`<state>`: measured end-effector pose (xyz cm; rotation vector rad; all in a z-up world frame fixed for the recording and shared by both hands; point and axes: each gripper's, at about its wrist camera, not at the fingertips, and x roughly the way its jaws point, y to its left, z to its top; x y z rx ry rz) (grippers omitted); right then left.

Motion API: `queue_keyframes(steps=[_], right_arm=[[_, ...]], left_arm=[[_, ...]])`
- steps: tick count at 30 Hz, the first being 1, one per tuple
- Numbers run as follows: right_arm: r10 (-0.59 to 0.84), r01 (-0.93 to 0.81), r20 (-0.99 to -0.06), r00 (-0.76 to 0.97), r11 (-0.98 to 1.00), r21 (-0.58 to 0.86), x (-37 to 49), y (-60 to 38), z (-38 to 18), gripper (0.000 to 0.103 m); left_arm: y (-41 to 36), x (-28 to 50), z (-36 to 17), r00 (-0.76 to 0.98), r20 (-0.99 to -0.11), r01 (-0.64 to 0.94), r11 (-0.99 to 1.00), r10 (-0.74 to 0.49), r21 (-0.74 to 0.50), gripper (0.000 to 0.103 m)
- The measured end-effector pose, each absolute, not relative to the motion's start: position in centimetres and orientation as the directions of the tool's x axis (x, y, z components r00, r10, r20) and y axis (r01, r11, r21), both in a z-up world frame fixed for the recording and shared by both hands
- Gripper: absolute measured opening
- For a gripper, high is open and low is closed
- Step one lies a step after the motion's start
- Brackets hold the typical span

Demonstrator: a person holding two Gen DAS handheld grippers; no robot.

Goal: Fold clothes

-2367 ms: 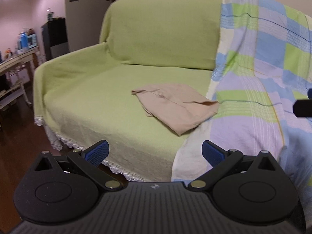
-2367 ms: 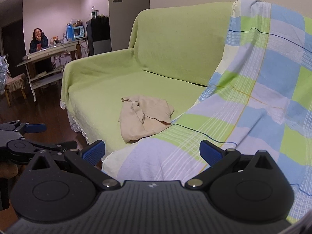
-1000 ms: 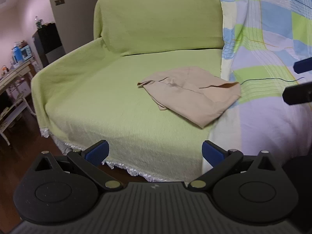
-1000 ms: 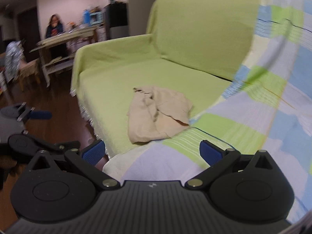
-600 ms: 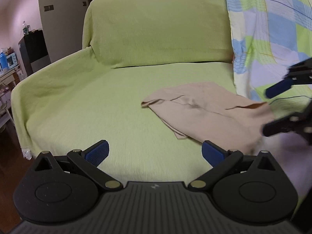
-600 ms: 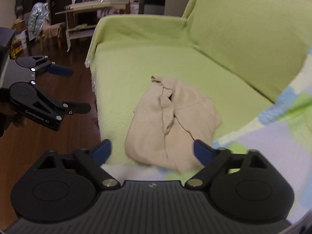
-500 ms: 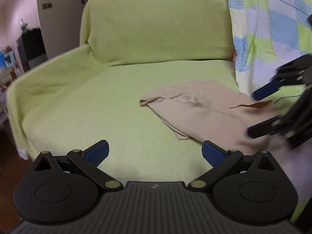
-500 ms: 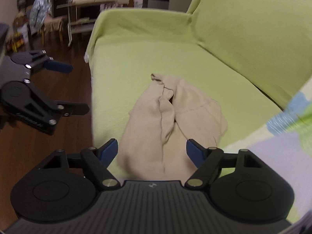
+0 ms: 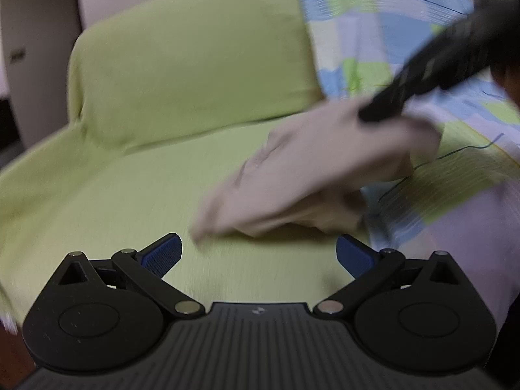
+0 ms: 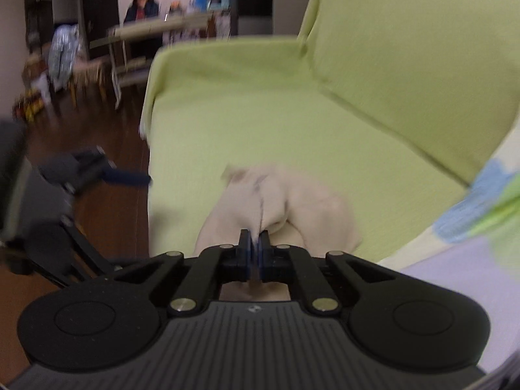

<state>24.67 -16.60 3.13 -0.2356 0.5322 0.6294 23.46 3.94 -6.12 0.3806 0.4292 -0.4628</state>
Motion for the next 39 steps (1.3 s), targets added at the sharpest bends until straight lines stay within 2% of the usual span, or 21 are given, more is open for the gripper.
queue_keyframes(steps=[2,3,4,5,6,9,13,18,21,22,25,27,29,31,34,35,37,39], right_arm=[[0.501,-0.61,-0.518,0.693,0.791,-0.052,23.0,-18.4,5.2,0.003],[0.495,-0.602,-0.508,0.705,0.796,-0.06,21.2,-20.0,6.6,0.003],[0.486,-0.595,-0.507,0.712,0.801,-0.068,20.3,-20.8,7.3,0.003],[0.475,-0.587,-0.506,0.72,0.806,-0.077,19.0,-21.7,7.7,0.003],[0.467,-0.578,-0.505,0.726,0.812,-0.082,18.2,-22.4,7.9,0.003],[0.429,-0.525,-0.495,0.755,0.849,-0.065,13.8,-26.0,8.8,0.003],[0.313,-0.37,-0.437,0.843,0.928,-0.048,6.0,-31.7,10.3,0.003],[0.1,-0.155,-0.408,0.908,0.982,-0.105,-1.1,-38.4,10.9,0.003],[-0.133,0.045,-0.39,0.911,0.973,-0.227,-6.2,-43.3,10.3,0.003],[-0.172,0.086,-0.402,0.899,0.971,-0.224,-7.3,-44.8,9.8,0.003],[-0.294,0.206,-0.473,0.831,0.952,-0.228,-10.0,-49.2,6.6,0.004],[-0.348,0.262,-0.529,0.774,0.937,-0.232,-11.0,-51.0,4.2,0.004],[-0.376,0.305,-0.527,0.762,0.927,-0.221,-13.0,-51.9,3.2,0.011],[-0.396,0.344,-0.511,0.762,0.918,-0.199,-15.1,-52.3,2.4,0.026],[-0.371,0.348,-0.468,0.802,0.927,-0.138,-17.0,-50.9,2.0,0.031],[-0.347,0.33,-0.458,0.818,0.936,-0.12,-17.3,-50.2,1.9,0.034],[-0.225,0.226,-0.453,0.863,0.973,-0.054,-17.7,-47.8,1.0,0.051],[-0.135,0.138,-0.46,0.877,0.99,-0.027,-16.6,-46.2,0.0,0.054]], left_arm=[[2.5,23.4,-5.7,0.805,-0.46,0.531,0.799,-0.374,0.28,0.102],[0.8,23.1,-5.3,0.779,-0.462,0.584,0.758,-0.424,0.289,0.098],[-0.4,22.8,-5.0,0.752,-0.472,0.625,0.724,-0.459,0.292,0.078],[-1.6,22.4,-4.6,0.715,-0.49,0.673,0.68,-0.499,0.289,0.063],[-2.8,21.8,-4.1,0.688,-0.503,0.704,0.648,-0.523,0.29,0.041],[-6.5,19.5,-2.5,0.606,-0.529,0.787,0.546,-0.594,0.288,0.017],[-10.7,16.0,0.7,0.535,-0.488,0.844,0.454,-0.69,0.284,0.016],[-18.2,10.8,3.5,0.397,-0.421,0.914,0.311,-0.816,0.26,0.017],[-23.0,7.6,2.7,0.323,-0.426,0.943,0.245,-0.845,0.227,0.03],[-23.6,7.0,2.4,0.307,-0.433,0.948,0.232,-0.847,0.218,0.04],[-25.3,4.6,1.0,0.281,-0.471,0.956,0.205,-0.836,0.208,0.053],[-25.8,3.5,-0.2,0.292,-0.523,0.952,0.192,-0.801,0.239,0.055],[-25.3,2.6,-1.1,0.304,-0.549,0.947,0.183,-0.778,0.266,0.055],[-25.5,2.3,-2.0,0.314,-0.589,0.94,0.156,-0.745,0.303,0.055],[-25.7,2.6,-2.6,0.317,-0.611,0.939,0.15,-0.725,0.31,0.055],[-25.7,2.5,-2.7,0.318,-0.614,0.94,0.153,-0.722,0.306,0.055],[-26.6,2.7,-3.2,0.333,-0.618,0.936,0.17,-0.712,0.309,0.064],[-26.8,3.3,-3.2,0.354,-0.616,0.929,0.187,-0.704,0.319,0.067]])
